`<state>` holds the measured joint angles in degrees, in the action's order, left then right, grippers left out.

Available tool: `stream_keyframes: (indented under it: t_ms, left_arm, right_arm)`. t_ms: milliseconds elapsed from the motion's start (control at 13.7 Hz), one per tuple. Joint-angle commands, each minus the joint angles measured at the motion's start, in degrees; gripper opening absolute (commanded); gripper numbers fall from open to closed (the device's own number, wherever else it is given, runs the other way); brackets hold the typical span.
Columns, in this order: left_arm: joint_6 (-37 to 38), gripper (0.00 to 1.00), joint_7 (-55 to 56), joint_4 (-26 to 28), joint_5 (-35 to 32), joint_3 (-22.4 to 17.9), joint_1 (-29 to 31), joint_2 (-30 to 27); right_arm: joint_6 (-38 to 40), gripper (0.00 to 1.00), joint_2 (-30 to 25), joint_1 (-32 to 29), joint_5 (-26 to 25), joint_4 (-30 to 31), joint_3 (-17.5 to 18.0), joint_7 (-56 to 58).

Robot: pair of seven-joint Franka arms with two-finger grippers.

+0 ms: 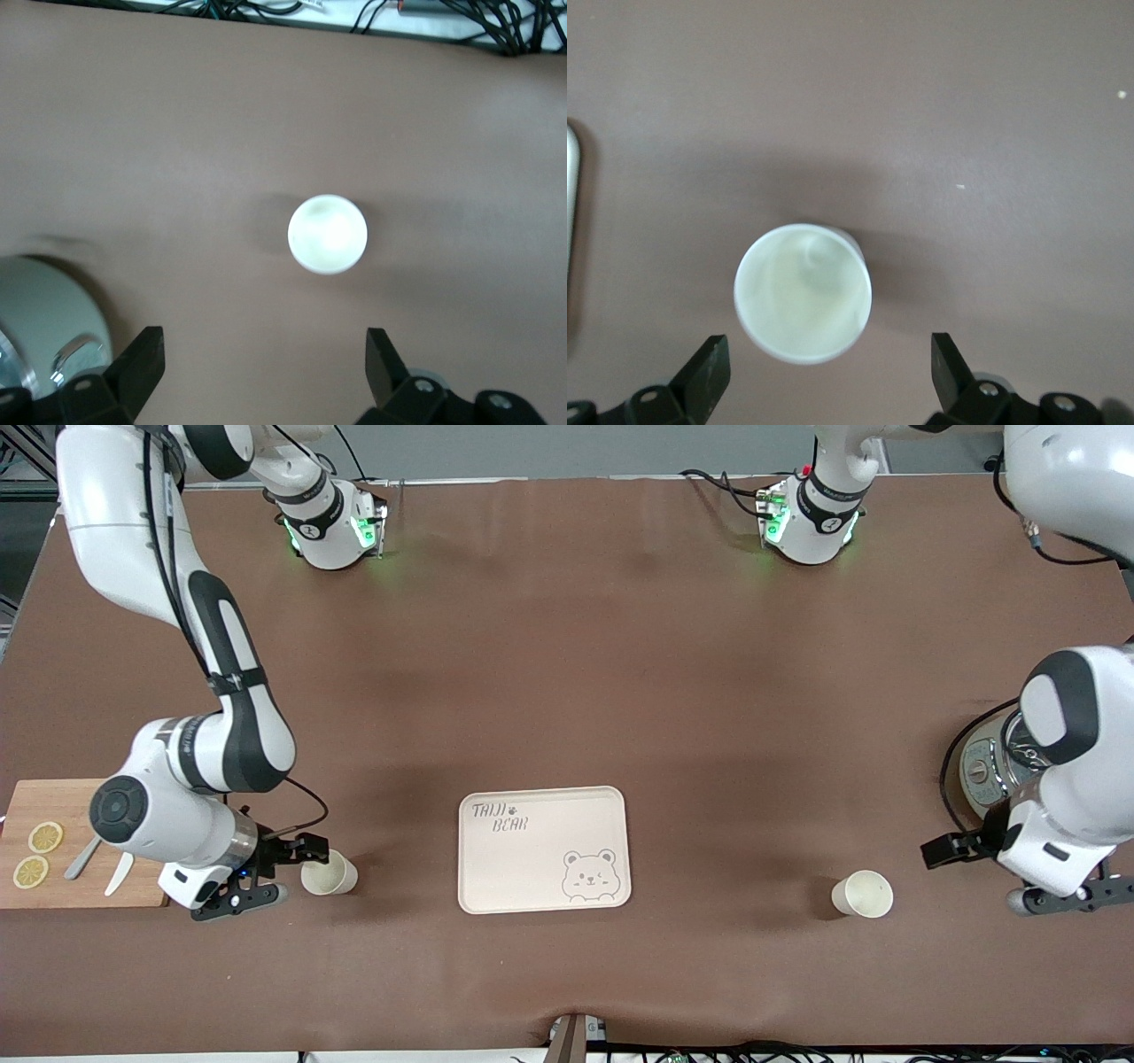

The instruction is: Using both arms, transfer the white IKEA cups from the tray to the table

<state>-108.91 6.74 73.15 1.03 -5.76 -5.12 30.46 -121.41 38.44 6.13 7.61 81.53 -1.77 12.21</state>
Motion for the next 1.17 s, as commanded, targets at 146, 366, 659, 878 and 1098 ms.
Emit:
stream_keyframes:
  t_ms: [146, 366, 659, 878, 1098]
  left_arm:
    - [9.0, 1.00, -1.0, 1.6, 0.6, 0.9, 0.1, -8.3]
    - [13.8, 1.00, -0.9, 1.5, 0.6, 0.9, -0.1, -12.9]
    - [17.9, 1.00, -0.7, 1.1, 0.5, 1.1, -0.3, -15.9]
    - [21.5, 1.00, -0.6, 0.8, 0.7, 1.3, -0.2, -17.8]
    - [23.8, 1.00, -0.7, 0.1, 0.9, 1.2, -0.2, -18.8]
  right_arm:
    - [14.3, 1.00, -11.2, -0.5, -2.9, 1.4, 0.0, -4.6]
    - [24.1, 1.00, -18.5, -0.7, -3.7, 1.7, 0.0, -6.8]
    - [31.8, 1.00, -25.1, -2.6, -5.6, 2.2, -0.2, -6.8]
    - [31.9, 1.00, -29.8, -5.2, -7.5, 4.0, -0.2, -6.8]
    - [31.9, 1.00, -31.4, -7.1, -8.0, 4.5, -0.2, -6.9]
